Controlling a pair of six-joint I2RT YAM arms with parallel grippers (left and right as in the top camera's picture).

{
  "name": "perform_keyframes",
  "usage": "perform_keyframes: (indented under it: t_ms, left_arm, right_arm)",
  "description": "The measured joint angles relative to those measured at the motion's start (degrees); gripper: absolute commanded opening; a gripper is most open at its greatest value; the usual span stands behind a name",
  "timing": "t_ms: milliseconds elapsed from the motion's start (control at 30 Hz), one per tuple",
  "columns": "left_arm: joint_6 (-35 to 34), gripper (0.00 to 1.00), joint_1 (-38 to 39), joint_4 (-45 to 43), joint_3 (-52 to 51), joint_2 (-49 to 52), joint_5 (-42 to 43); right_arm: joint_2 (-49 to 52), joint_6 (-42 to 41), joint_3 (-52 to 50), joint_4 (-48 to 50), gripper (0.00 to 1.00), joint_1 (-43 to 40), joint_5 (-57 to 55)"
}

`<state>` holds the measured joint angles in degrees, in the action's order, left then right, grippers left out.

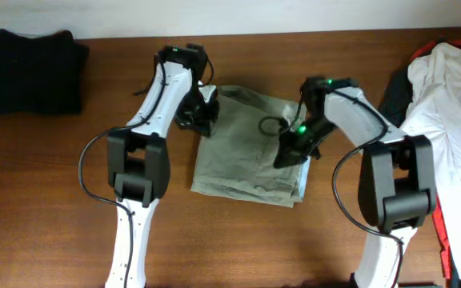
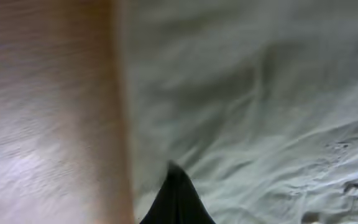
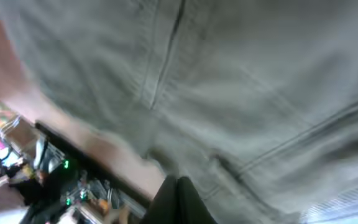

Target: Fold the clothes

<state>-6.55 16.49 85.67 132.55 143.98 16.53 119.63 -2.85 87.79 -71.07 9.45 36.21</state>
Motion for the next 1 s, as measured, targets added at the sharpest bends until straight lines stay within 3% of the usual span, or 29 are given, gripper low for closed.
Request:
perform_keyframes:
  t_ms: [167, 333, 400, 433, 467, 500, 533, 567, 667, 733, 867, 933, 967, 1000]
  left_arm:
    - [5.6, 0.01, 0.3, -9.8, -8.7, 0.7, 5.9]
    - [-1.9, 0.01, -2.6, -11.6, -12.2, -1.5, 2.6]
    - [-3.1, 0.03, -6.9, -11.4, -12.1, -1.9, -2.5]
    - [-3.5, 0.20, -9.1, -10.6, -11.6, -2.4, -4.5]
    - [-3.7, 0.34, -10.4, -9.5, -11.1, -3.5, -5.5]
    - [-3.8, 0.68, -11.1, -8.5, -10.7, -5.8, -5.7]
    - [-3.9, 0.80, -11.3, -7.2, -10.1, -9.1, -5.4]
    - [-3.1, 0.99, -11.0, -5.4, -8.8, -13.4, -2.6]
    - [1.0, 0.99, -8.5, -5.2, -12.6, -15.1, 4.8]
    - [3.4, 0.99, -3.2, -11.4, -23.0, -14.2, 10.8]
    - [4.9, 0.95, 0.2, -22.0, -36.0, -14.6, 19.7]
    - [4.9, 0.65, 0.2, -24.5, -38.4, -15.3, 22.3]
    - [4.5, 0.60, 0.0, -26.2, -39.1, -15.5, 22.3]
    - [3.8, 0.46, 0.0, -28.9, -40.2, -15.5, 22.6]
  right_arm:
    - [-0.4, -6.4, -14.9, 9.6, 0.04, -0.8, -0.5]
    - [-1.2, -13.9, -14.8, 10.1, 0.04, -0.9, -4.2]
    - [-1.2, -16.7, -10.0, 5.8, 0.10, -3.7, -14.1]
    - [-0.4, -17.2, -4.8, 1.0, 0.35, -4.8, -18.7]
    - [0.2, -17.4, 1.0, -3.2, 0.78, -5.5, -21.8]
    - [0.4, -17.2, 7.7, -5.9, 0.99, -6.1, -24.3]
    - [0.1, -16.2, 16.4, -8.3, 0.99, -6.3, -26.2]
    - [-0.2, -14.3, 25.5, -12.5, 0.99, -6.3, -27.4]
    - [-0.4, -13.2, 29.7, -13.2, 0.99, -7.2, -27.8]
    - [-0.4, -13.0, 29.8, -14.0, 0.98, -10.7, -28.1]
    - [-0.4, -12.7, 29.8, -14.5, 0.99, -16.7, -28.3]
    - [-0.4, -12.5, 29.8, -14.5, 0.99, -18.9, -28.5]
    - [-0.4, -12.3, 29.8, -14.4, 0.99, -19.2, -28.5]
    - [-0.4, -12.3, 29.8, -14.5, 0.99, -19.2, -28.5]
